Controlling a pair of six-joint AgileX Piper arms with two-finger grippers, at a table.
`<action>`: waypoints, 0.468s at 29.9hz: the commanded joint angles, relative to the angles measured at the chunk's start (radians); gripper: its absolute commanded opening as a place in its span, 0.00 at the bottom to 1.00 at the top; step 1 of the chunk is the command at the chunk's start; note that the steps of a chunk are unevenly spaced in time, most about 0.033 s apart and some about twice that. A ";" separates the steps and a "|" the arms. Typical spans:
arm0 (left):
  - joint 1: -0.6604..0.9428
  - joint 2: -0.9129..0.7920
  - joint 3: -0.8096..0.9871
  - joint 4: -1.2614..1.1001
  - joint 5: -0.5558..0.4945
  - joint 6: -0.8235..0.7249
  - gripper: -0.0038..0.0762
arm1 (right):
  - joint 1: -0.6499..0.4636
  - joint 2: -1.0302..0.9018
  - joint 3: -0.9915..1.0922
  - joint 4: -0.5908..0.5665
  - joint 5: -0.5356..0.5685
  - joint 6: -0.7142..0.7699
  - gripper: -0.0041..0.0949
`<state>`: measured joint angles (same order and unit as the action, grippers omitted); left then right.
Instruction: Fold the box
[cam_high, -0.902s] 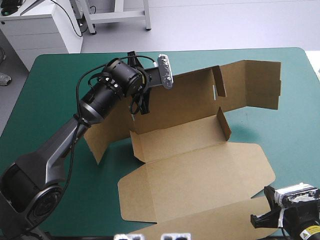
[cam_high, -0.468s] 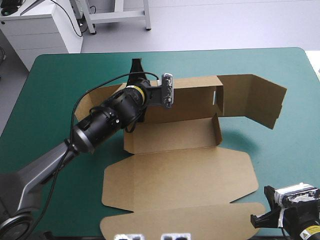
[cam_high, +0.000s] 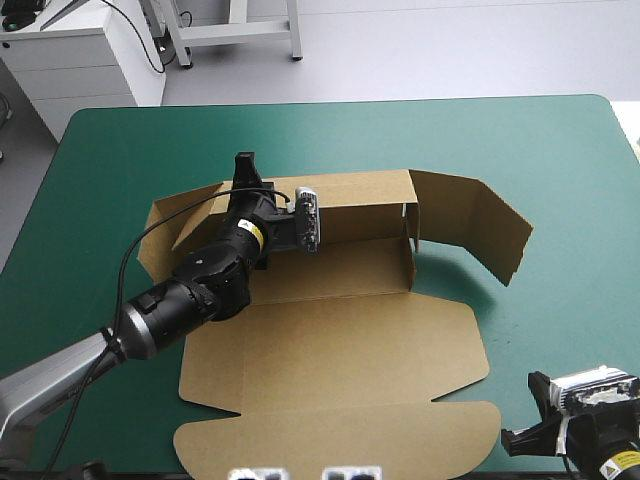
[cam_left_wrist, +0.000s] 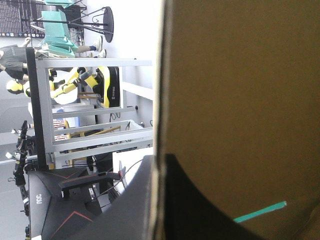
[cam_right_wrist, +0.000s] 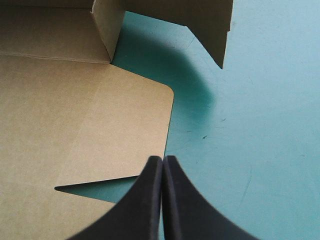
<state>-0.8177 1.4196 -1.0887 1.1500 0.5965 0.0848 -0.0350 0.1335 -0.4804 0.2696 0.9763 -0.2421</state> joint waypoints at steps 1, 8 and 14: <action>-0.006 -0.043 0.022 0.181 -0.066 -0.159 0.04 | -0.002 0.013 -0.020 0.016 -0.063 0.016 0.03; -0.004 -0.043 0.141 0.504 -0.072 -0.490 0.04 | -0.002 0.013 -0.020 0.085 -0.080 0.034 0.03; -0.004 -0.033 0.184 0.598 -0.047 -0.639 0.04 | -0.002 0.013 -0.020 0.137 -0.150 0.023 0.03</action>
<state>-0.8177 1.4184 -0.8876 1.6906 0.5108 -0.4825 -0.0350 0.1335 -0.4804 0.3652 0.9263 -0.2085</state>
